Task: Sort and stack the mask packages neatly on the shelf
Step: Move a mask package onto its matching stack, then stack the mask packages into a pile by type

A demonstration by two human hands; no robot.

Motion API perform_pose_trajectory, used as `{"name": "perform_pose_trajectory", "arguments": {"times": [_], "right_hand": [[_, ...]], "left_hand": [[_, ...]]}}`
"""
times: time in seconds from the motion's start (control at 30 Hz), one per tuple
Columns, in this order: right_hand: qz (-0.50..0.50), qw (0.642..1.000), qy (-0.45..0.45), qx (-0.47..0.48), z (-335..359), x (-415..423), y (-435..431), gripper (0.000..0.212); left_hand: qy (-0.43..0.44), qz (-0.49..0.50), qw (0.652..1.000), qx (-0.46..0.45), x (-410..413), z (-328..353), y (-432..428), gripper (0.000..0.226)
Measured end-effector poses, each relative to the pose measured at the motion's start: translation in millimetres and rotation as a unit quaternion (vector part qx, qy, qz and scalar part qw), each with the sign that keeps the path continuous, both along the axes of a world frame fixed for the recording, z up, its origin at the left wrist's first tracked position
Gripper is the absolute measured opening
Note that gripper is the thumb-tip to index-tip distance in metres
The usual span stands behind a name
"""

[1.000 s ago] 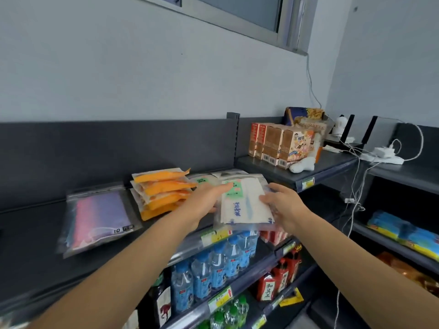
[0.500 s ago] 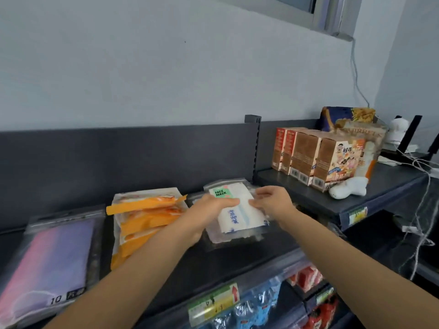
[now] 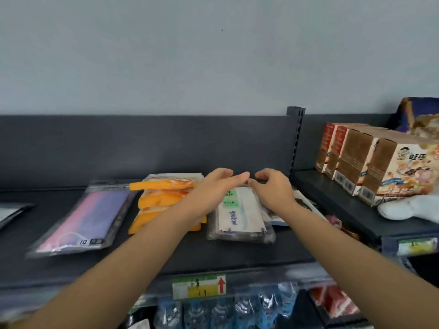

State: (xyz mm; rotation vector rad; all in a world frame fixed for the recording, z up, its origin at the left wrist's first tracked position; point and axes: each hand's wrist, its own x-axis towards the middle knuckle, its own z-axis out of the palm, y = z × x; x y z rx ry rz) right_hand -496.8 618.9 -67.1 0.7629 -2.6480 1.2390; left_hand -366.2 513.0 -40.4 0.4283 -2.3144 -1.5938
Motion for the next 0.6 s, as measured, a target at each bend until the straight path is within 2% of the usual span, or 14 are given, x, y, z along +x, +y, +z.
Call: {"name": "perform_pose_trajectory", "arguments": {"times": [0.13, 0.23, 0.3, 0.47, 0.6], "right_hand": [[0.081, 0.992, 0.101, 0.006, 14, 23, -7, 0.048], [0.136, 0.979, 0.150, 0.006, 23, 53, -19, 0.050], [0.181, 0.972, 0.150, -0.012, 27, 78, -32, 0.049], [0.278, 0.949, 0.137, -0.061, 29, 149, -85, 0.042], [0.331, 0.933, 0.132, -0.046, 25, 213, -132, 0.041]], "left_hand": [[0.048, 0.100, 0.991, -0.073, 30, 9, 1, 0.069], [0.033, 0.199, 0.966, -0.161, 66, 6, -11, 0.075], [0.006, 0.245, 0.955, -0.168, 98, 3, -24, 0.084], [-0.052, 0.348, 0.911, -0.217, 196, -2, -64, 0.082], [-0.084, 0.413, 0.881, -0.213, 278, -6, -101, 0.079]]}}
